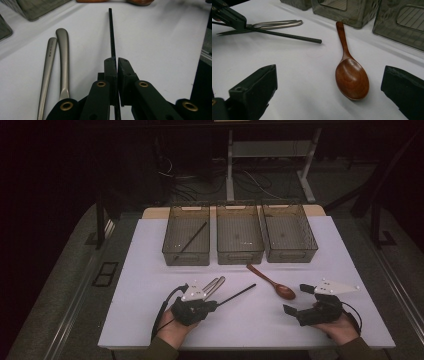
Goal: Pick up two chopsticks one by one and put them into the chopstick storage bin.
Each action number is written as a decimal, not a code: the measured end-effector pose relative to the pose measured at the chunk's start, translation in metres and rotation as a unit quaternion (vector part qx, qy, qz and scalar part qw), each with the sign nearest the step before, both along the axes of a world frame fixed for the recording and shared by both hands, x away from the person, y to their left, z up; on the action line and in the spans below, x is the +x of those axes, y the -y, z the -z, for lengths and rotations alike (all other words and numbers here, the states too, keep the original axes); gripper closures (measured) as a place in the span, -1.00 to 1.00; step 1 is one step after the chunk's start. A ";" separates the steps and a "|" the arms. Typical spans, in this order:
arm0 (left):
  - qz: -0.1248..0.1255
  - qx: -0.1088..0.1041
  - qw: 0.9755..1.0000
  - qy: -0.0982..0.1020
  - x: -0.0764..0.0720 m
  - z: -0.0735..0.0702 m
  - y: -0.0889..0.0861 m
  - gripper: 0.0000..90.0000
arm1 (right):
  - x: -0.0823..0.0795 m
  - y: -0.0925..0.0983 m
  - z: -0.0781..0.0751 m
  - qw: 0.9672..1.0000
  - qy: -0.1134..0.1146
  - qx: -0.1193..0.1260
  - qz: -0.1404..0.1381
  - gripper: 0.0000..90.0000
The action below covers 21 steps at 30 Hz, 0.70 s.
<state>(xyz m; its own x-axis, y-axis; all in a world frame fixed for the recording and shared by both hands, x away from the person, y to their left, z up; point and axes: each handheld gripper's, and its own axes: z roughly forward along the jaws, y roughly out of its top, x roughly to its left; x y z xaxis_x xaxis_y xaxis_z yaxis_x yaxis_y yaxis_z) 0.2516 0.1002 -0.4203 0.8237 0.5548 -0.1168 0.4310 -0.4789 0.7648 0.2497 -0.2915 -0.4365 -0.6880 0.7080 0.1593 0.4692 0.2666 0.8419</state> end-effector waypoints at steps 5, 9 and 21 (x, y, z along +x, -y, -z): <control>0.004 -0.009 1.000 0.009 -0.001 -0.006 -0.002 0.91 | 0.002 -0.001 0.002 1.000 -0.004 -0.002 -0.001 -0.98; 0.006 -0.018 1.000 0.014 0.000 -0.010 -0.006 0.91 | 0.002 0.000 0.002 1.000 -0.003 -0.001 0.000 -0.98; -0.003 -0.039 0.999 0.028 0.005 -0.022 -0.016 0.91 | 0.002 0.001 0.001 1.000 -0.002 -0.001 0.001 -0.98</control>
<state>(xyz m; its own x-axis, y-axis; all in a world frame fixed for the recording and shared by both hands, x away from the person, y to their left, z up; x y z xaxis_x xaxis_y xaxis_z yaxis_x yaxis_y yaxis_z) 0.2568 0.1158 -0.3987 0.8270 0.5508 -0.1129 0.3886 -0.4147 0.8228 0.2517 -0.2920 -0.4377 -0.6857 0.7098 0.1611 0.4730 0.2664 0.8398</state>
